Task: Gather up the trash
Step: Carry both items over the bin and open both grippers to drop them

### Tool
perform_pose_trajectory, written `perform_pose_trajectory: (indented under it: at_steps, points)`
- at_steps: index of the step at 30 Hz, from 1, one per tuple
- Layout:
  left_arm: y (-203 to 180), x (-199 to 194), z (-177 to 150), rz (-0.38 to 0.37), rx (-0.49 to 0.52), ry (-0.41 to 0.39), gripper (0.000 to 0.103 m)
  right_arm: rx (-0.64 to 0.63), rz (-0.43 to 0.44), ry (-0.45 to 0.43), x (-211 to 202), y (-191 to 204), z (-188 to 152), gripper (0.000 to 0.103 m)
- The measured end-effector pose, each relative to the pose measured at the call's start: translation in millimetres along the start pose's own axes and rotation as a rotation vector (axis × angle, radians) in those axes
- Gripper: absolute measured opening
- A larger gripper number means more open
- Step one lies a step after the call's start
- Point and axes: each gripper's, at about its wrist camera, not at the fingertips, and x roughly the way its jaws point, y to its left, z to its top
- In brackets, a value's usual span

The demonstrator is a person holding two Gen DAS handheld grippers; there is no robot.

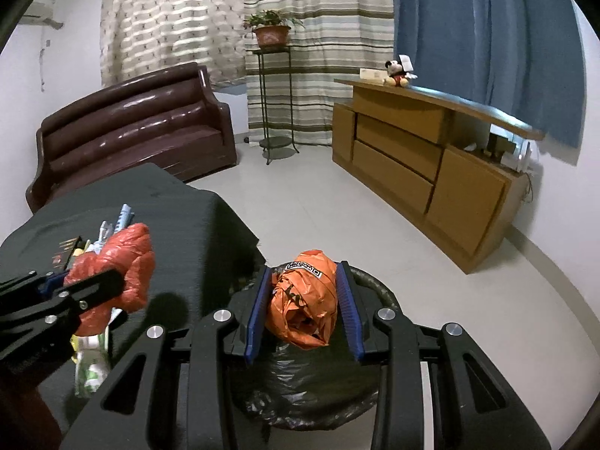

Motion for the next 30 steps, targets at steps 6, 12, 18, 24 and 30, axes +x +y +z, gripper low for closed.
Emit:
perform_pose_trajectory:
  at_steps: [6, 12, 18, 24, 30]
  points:
    - [-22, 24, 2, 0.007, 0.027, 0.025, 0.024, 0.032, 0.005, 0.020, 10, -15, -6, 0.036]
    - [-32, 42, 4, 0.026, 0.051, 0.045, 0.024, 0.036, -0.007, 0.031, 18, -18, -7, 0.036]
    - [-38, 56, 5, 0.041, 0.063, 0.070, 0.025, 0.035, -0.022, 0.037, 22, -20, -10, 0.037]
    - [-41, 60, 4, 0.046, 0.064, 0.071, 0.039, 0.044, -0.031, 0.036, 20, -22, -10, 0.047]
    - [-42, 56, 6, 0.054, 0.051, 0.056, 0.048, 0.050, -0.038, 0.033, 17, -25, -7, 0.047]
